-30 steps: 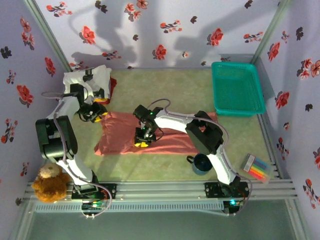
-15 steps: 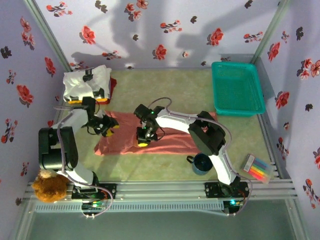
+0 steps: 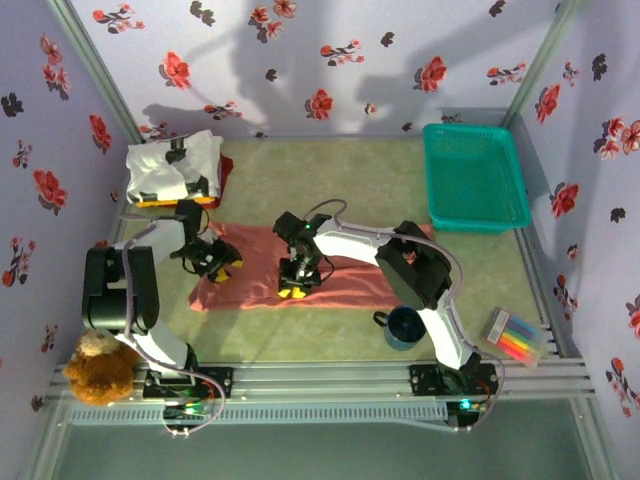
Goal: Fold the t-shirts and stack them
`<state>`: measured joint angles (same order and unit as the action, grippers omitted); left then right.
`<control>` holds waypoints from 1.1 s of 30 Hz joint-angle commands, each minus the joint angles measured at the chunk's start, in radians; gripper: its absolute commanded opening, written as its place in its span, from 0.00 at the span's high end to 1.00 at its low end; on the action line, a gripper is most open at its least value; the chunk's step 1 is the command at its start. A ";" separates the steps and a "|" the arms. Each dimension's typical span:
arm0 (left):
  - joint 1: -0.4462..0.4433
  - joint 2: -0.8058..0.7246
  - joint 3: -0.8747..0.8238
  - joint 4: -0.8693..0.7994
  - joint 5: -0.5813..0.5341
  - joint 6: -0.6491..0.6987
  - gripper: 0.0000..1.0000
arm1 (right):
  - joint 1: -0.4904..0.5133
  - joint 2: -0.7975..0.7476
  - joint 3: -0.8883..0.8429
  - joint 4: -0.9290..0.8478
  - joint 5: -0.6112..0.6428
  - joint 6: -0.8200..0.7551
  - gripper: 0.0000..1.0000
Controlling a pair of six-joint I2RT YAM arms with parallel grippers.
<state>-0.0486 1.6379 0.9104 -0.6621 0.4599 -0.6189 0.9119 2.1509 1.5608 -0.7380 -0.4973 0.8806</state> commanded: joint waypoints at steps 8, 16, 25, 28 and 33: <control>-0.037 -0.128 0.040 -0.050 -0.002 -0.013 0.54 | -0.157 -0.353 -0.121 -0.276 0.313 -0.132 0.59; -0.103 -0.129 0.022 -0.018 -0.018 -0.055 0.55 | -0.387 -0.481 -0.254 -0.250 0.653 -0.285 0.78; -0.164 -0.100 0.008 0.015 -0.027 -0.080 0.55 | -0.461 -0.373 -0.217 -0.203 0.864 -0.401 0.96; -0.171 -0.092 0.012 0.016 -0.026 -0.080 0.55 | -0.480 -0.310 -0.207 -0.201 0.882 -0.417 0.98; -0.180 -0.093 0.012 0.017 -0.030 -0.084 0.56 | -0.488 -0.277 -0.249 -0.175 0.927 -0.423 1.00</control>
<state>-0.2188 1.5345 0.9291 -0.6464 0.4438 -0.6834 0.4316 1.8648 1.3251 -0.9138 0.3489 0.4789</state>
